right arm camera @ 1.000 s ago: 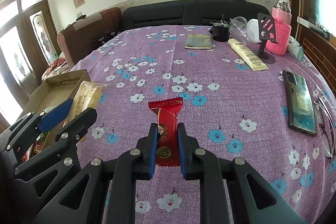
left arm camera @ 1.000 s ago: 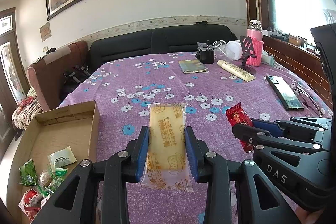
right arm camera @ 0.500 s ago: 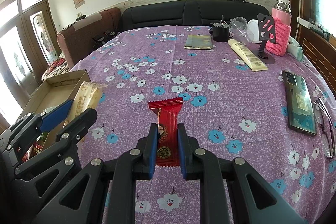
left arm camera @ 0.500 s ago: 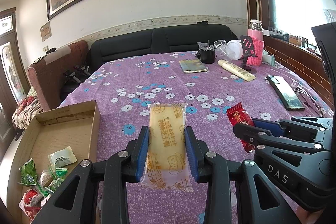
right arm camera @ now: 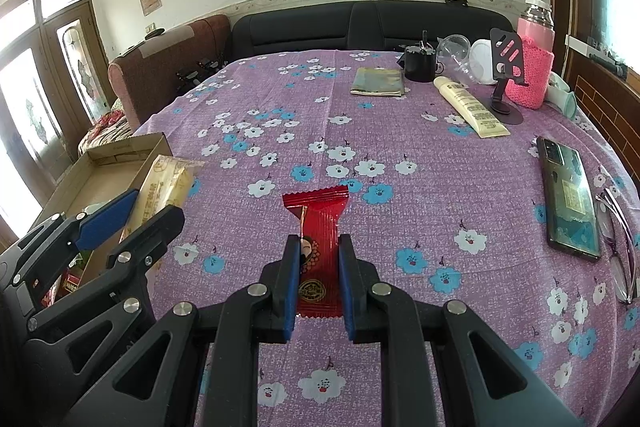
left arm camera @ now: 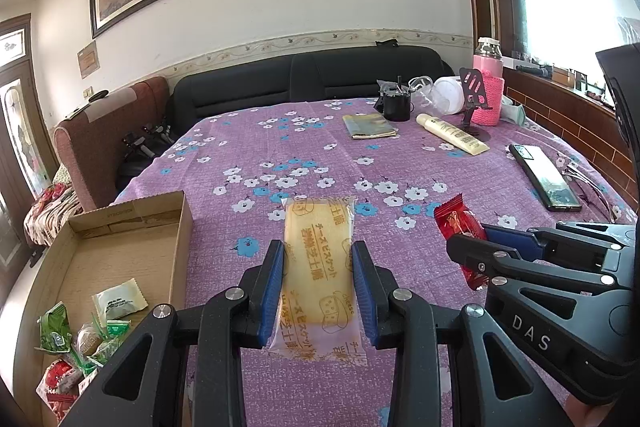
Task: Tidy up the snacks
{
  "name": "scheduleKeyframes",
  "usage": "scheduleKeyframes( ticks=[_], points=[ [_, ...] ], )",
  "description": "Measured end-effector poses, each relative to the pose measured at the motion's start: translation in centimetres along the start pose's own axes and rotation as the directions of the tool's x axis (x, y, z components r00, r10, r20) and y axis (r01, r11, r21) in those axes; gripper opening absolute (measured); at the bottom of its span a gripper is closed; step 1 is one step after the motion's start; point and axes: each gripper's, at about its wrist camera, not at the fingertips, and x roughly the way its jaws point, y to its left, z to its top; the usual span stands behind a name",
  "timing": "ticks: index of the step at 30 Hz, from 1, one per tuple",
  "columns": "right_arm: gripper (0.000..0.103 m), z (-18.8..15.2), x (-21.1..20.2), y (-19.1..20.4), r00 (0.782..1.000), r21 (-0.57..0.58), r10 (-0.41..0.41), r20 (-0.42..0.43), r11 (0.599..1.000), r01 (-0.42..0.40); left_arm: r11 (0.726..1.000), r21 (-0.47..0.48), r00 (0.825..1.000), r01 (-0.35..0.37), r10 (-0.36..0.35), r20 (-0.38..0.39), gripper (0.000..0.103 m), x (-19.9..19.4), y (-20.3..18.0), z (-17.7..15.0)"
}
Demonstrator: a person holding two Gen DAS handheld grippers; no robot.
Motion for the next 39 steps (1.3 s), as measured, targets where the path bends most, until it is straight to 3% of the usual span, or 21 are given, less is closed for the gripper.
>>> scheduleKeyframes(
  ticks=[39],
  points=[
    [0.017, -0.08, -0.52, 0.35, 0.999, -0.015, -0.042, 0.027, 0.999, 0.043, 1.000, -0.002, 1.000, -0.008, 0.008, -0.002, 0.035, 0.04, 0.12, 0.00]
  ],
)
